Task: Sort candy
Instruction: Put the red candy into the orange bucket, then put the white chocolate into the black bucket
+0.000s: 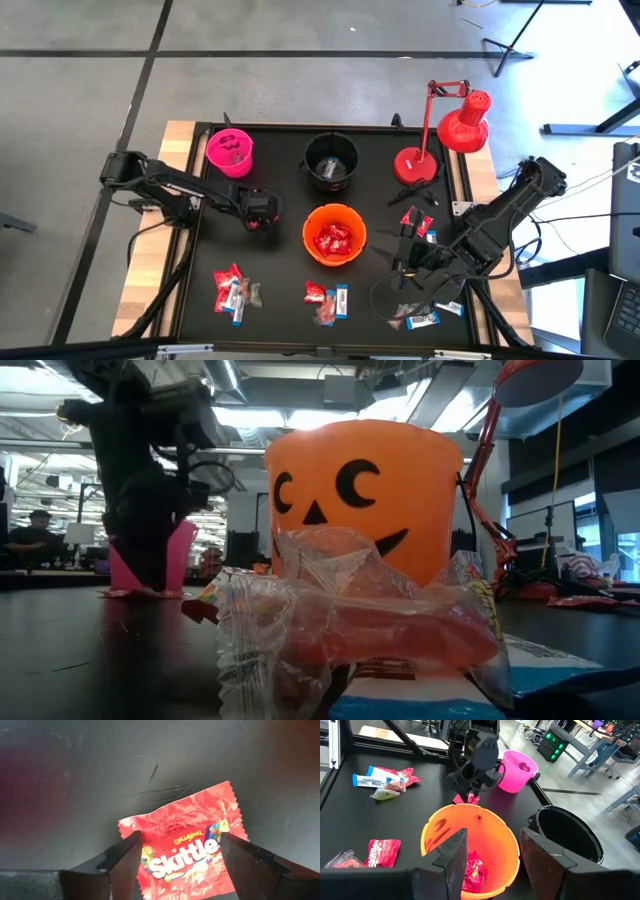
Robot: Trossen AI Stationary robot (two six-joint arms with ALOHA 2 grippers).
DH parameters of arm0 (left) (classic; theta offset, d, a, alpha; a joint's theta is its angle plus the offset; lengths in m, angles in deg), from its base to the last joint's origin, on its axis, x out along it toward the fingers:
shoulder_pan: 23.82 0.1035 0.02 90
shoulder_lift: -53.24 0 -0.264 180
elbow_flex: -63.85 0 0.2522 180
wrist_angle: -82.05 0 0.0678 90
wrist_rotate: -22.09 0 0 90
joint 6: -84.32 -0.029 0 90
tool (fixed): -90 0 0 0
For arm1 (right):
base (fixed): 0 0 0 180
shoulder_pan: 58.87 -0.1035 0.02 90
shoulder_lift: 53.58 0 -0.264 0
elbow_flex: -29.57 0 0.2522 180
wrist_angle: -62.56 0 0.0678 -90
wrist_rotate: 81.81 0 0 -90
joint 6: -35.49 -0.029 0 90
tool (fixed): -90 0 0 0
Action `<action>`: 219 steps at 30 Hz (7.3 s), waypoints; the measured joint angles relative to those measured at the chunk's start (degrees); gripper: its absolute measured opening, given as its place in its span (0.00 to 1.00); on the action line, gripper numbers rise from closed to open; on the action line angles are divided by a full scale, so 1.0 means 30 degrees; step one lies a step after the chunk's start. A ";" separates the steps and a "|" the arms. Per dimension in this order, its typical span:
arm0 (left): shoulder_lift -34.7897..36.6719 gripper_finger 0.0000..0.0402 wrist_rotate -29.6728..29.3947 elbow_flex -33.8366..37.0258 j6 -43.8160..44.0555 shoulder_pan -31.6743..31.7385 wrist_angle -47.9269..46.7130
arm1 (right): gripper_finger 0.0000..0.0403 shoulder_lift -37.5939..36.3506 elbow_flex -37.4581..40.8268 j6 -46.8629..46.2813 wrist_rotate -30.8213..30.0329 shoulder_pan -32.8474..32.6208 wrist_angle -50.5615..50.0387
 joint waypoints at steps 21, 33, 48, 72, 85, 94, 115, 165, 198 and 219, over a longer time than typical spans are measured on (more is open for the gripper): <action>-0.2073 0.39 -0.0450 -0.0139 0.0685 -0.0323 0.1413 | 0.44 -0.0007 0.1811 -0.0568 -0.0168 0.0000 0.0354; 0.0750 0.15 -0.0456 -0.0509 0.0036 -0.1654 0.0144 | 0.44 -0.0007 0.1811 -0.0561 -0.0175 0.0000 0.0374; 0.4346 0.05 -0.2474 -0.2896 -0.2879 -0.4065 0.5132 | 0.44 -0.0007 0.1811 -0.0503 -0.0536 0.0000 0.0516; -0.1295 0.17 -0.0875 -0.2930 -0.8050 -0.3123 2.0786 | 0.44 -0.0797 0.1796 0.4532 -0.3372 0.0000 0.5854; -0.1284 0.48 0.1077 -0.3084 -0.9790 -0.3155 2.0249 | 0.44 -0.1158 -0.0694 0.4493 -0.1588 0.0000 0.4300; 0.2785 0.49 0.2042 -0.4338 -1.0091 -0.3381 1.6607 | 0.44 -0.1172 -0.3275 -0.3728 0.3634 0.0550 -0.6132; 1.1525 0.49 -0.5596 -0.3767 -1.3034 -0.7797 1.0257 | 0.44 -0.1318 1.0781 -1.6986 1.2381 0.5219 -1.0012; 1.0211 0.49 -0.6067 -0.3746 -1.1336 -0.8051 0.8648 | 0.02 -0.4153 0.5839 -1.1746 1.0146 0.7435 -0.5166; 1.0211 0.49 -0.5994 -0.3746 -1.0946 -0.8043 0.8605 | 0.29 -0.1872 0.5381 -0.4064 0.9438 0.6375 0.6828; 1.0211 0.49 -0.5957 -0.3746 -0.9386 -0.8051 0.8604 | 0.51 -0.1891 0.3929 -1.8364 1.3870 0.2841 -1.1530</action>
